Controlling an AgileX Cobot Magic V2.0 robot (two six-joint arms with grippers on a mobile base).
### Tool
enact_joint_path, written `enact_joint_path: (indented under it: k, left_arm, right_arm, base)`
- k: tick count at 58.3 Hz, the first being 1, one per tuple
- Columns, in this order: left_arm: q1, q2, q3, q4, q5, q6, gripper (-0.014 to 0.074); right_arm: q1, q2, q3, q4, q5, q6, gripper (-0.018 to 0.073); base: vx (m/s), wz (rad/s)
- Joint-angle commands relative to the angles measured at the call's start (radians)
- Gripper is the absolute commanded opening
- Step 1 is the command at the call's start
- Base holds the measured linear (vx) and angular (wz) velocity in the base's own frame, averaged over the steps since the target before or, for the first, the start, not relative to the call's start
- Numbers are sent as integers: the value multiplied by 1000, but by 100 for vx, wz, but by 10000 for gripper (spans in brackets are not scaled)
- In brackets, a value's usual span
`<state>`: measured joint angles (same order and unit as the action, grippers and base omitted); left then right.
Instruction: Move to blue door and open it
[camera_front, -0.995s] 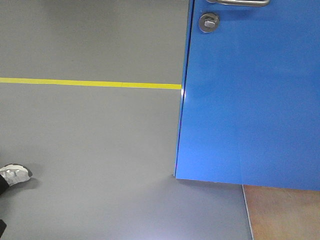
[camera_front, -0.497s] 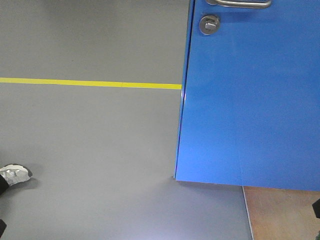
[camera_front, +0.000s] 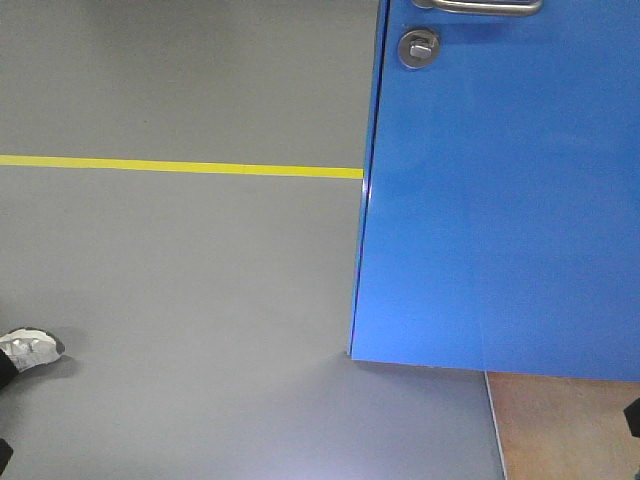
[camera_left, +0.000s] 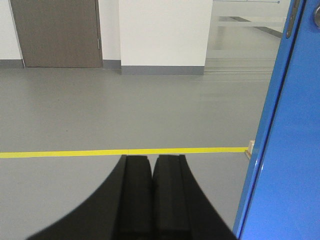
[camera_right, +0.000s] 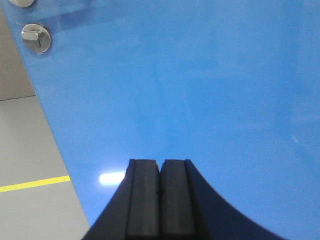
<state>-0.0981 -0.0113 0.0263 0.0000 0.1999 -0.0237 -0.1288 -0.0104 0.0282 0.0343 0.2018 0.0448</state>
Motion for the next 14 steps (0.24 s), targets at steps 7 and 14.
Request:
enact_joint_path:
  k: [7, 14]
  left_arm:
    - [-2, -14, -25, -6, -87, -3, 73]
    - [-2, -14, -25, -6, -87, -3, 73]
  right_arm:
    - [-3, -14, 4, -7, -82, -5, -1]
    - [-3, -14, 4, -7, -82, -5, -1]
  base:
    - [0, 0]
    - [0, 0]
